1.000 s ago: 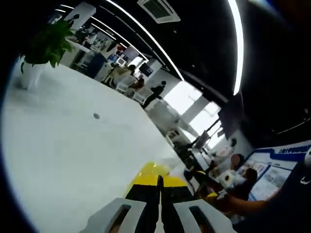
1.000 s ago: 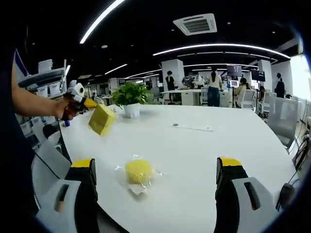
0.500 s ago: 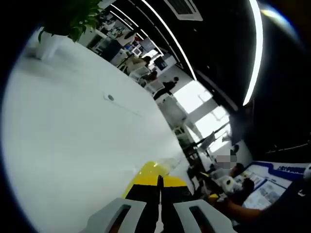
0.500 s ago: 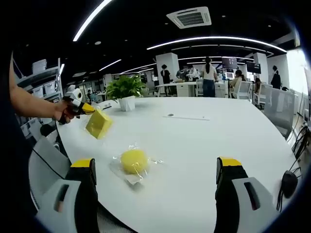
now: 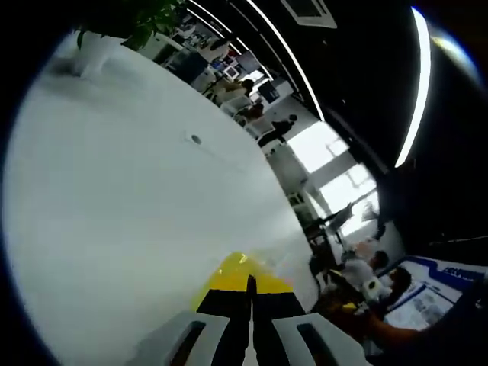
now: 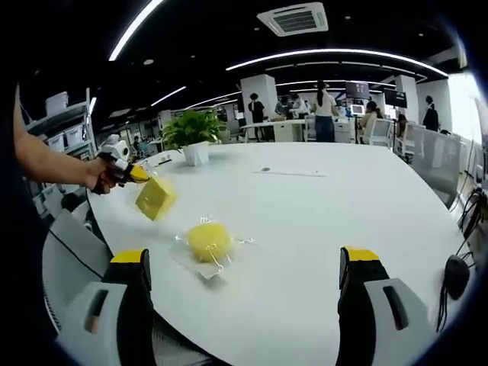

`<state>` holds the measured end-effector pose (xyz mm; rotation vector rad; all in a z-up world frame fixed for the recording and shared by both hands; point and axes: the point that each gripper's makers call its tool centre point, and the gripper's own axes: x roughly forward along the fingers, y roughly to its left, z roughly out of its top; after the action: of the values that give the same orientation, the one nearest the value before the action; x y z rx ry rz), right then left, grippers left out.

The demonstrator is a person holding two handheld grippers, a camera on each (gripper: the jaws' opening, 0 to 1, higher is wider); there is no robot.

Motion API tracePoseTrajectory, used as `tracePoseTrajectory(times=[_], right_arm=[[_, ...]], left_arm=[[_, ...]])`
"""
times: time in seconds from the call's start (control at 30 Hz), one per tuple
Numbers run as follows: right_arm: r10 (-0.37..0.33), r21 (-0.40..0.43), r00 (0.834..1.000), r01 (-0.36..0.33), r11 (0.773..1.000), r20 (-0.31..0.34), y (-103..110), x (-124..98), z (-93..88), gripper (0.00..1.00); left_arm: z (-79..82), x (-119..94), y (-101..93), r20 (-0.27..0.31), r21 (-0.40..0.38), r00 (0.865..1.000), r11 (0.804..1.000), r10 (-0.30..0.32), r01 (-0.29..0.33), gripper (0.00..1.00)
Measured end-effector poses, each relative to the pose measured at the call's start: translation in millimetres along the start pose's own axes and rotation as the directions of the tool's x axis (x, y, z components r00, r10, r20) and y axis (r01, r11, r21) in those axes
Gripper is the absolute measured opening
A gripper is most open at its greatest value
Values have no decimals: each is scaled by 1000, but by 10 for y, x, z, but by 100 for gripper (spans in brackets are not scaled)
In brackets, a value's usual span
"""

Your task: Compare the silicone blocks by pressing each to a similar depth, holding the contact briefly, and releasing to observe deformation and rebound differences across the visible hardness samples.

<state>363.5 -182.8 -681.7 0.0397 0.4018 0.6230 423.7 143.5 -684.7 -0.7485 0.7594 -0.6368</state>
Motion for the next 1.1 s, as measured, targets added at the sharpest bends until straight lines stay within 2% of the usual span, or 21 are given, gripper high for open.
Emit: tracePoseTrajectory(times=[0.1, 0.2, 0.23, 0.3, 0.33, 0.4, 0.6, 0.8, 0.87, 0.93, 1.0, 1.07, 1.1], right_arm=[[19, 14, 1000, -18, 1000, -17, 38, 24, -13, 97], [6, -53, 1000, -7, 999, -20, 6, 48, 21, 97], [5, -52, 1000, -6, 999, -14, -1, 50, 29, 97], [-5, -38, 1000, 5, 999, -5, -56, 75, 13, 97], [-9, -31, 1000, 9, 999, -10, -80, 88, -16, 97], [-18, -26, 1000, 17, 1000, -21, -98, 109, -79, 97], [-26, -39, 999, 24, 999, -43, -115, 121, -204, 97], [-21, -28, 998, 20, 999, -62, -77, 136, -262, 97], [-19, -21, 998, 18, 1000, -61, -73, 138, -265, 97], [-20, -5, 997, 20, 1000, -77, -79, 139, -286, 97], [-21, 27, 995, 24, 999, -100, -93, 136, -303, 97], [-27, 19, 996, 28, 999, -83, -107, 124, -278, 97], [-28, 17, 997, 29, 999, -67, -112, 113, -246, 97]], left_arm=[[-26, 19, 47, 0, 45, 1000, 999, 16, -16, 0], [-73, 16, 213, -12, 58, 998, 997, 57, -56, 0], [-82, 7, 259, -12, 68, 997, 995, 74, -73, 0], [-79, -22, 394, 1, 140, 991, 981, 135, -134, 0], [-104, -27, 412, -14, 136, 990, 981, 141, -138, 0], [-145, -54, 482, -38, 183, 984, 969, 175, -165, 0], [-215, -36, 601, -77, 254, 978, 952, 194, -169, 0], [-92, 36, 676, -43, 270, 979, 946, 198, -179, 0], [-73, 69, 728, -43, 311, 974, 929, 223, -199, 0], [-78, 88, 777, -60, 411, 969, 890, 242, -197, 0], [-106, 106, 855, -69, 442, 956, 868, 285, -227, 0], [-162, 118, 926, -93, 538, 941, 811, 327, -229, 0], [-181, 119, 940, -93, 548, 935, 802, 341, -238, 0]])
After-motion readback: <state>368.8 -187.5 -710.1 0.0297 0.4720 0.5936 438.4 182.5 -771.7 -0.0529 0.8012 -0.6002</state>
